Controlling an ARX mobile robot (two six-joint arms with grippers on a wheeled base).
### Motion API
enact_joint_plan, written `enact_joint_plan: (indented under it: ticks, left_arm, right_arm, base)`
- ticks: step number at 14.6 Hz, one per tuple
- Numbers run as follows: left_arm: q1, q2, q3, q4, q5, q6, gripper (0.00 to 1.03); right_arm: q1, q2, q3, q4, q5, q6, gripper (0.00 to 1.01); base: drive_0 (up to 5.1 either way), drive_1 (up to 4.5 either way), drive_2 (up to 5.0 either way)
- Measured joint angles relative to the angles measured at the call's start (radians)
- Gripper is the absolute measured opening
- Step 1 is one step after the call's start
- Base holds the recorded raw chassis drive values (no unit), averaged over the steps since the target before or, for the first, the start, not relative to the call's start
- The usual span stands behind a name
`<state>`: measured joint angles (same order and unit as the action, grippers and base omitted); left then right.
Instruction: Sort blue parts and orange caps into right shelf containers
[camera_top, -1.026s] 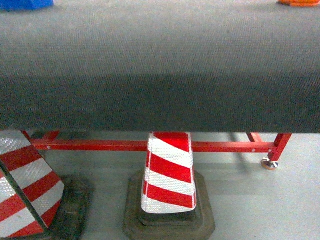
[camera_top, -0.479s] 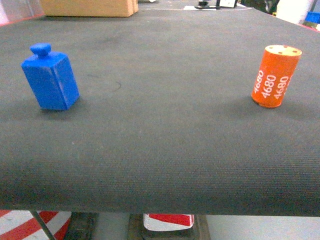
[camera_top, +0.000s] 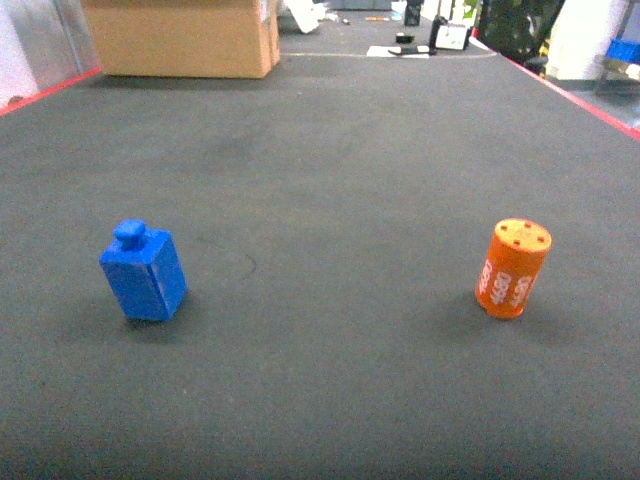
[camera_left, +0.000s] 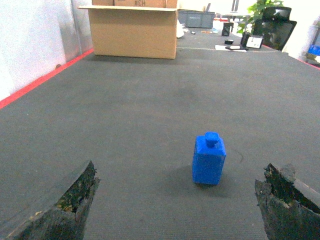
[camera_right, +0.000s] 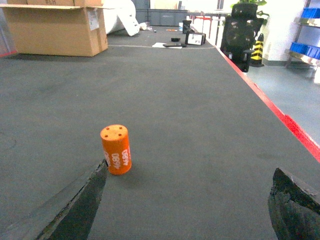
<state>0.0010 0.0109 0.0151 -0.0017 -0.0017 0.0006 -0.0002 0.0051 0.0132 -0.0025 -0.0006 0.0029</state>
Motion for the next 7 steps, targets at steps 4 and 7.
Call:
enact_joint_plan:
  ticks: [4, 7]
  left_arm:
    - [0.000, 0.000, 0.000, -0.006, 0.002, 0.000, 0.98]
    - [0.000, 0.000, 0.000, -0.003, 0.002, 0.000, 0.98]
  right_arm:
    - [0.000, 0.000, 0.000, 0.000, 0.000, 0.000, 0.98]
    - [0.000, 0.000, 0.000, -0.002, 0.000, 0.000, 0.98]
  base:
    - [0.0, 0.00, 0.0]
    - [0.0, 0.00, 0.0]
